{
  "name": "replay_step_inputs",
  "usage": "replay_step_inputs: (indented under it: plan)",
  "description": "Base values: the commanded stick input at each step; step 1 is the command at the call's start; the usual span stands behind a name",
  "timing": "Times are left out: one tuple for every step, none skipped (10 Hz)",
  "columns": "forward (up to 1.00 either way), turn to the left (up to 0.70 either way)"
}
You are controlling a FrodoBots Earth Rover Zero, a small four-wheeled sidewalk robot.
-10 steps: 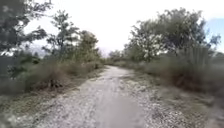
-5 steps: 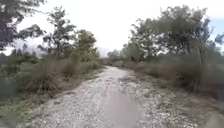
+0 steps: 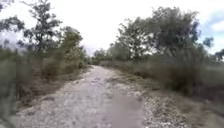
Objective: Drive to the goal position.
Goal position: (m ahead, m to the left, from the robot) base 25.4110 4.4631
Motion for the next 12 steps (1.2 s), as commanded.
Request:
replay_step_inputs:
  plan:
    - [0.50,0.00]
    - [0.50,0.00]
    - [0.50,0.00]
    - [0.50,0.00]
    - [0.50,0.00]
    - [0.50,0.00]
    - [0.50,0.00]
    - [0.50,0.00]
    - [0.50,0.00]
    - [0.50,0.00]
    - [0.50,0.00]
    - [0.50,0.00]
